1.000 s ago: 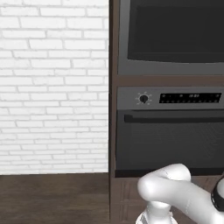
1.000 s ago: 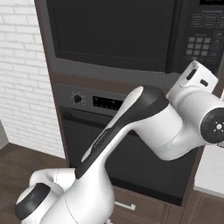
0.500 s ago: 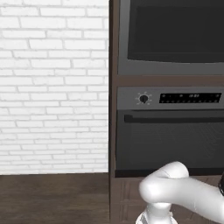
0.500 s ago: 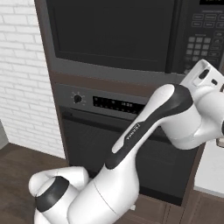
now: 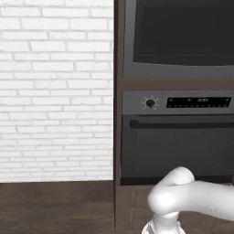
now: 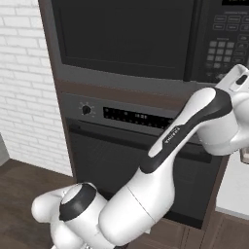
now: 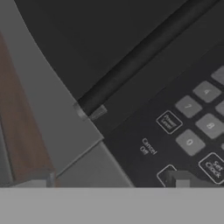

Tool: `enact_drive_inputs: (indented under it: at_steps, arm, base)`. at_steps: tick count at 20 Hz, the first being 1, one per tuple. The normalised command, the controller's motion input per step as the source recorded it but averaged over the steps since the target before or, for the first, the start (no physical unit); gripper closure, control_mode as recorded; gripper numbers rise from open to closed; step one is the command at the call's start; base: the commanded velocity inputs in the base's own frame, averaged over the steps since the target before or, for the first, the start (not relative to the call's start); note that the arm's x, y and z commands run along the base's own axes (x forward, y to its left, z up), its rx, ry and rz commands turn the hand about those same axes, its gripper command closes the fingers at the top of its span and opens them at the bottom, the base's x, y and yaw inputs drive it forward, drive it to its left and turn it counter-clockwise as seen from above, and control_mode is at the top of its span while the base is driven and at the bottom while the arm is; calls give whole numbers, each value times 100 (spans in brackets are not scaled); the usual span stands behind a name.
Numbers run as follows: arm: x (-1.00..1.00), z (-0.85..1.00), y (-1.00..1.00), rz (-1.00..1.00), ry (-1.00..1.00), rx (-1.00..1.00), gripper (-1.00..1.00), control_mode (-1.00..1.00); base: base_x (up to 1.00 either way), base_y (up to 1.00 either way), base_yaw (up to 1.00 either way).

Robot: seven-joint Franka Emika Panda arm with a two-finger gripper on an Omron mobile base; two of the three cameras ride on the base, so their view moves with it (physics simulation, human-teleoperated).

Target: Pick the avocado from the sink and place it in the bowl. Then pick the bowl and place it in the microwave. Then close the microwave door and press the start button.

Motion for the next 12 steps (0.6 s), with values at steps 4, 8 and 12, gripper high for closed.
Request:
enact_drive_inputs:
  at_steps: [4,8,12]
  arm:
    - [38,-2,-33,0,0,5,-100,-100]
    - [29,-10,-28,0,0,3,-100,-100]
    - [-6,-18,-1,1,-5,3,-100,-100]
  base:
    - [0,0,0]
    - [0,0,0]
    - [0,0,0]
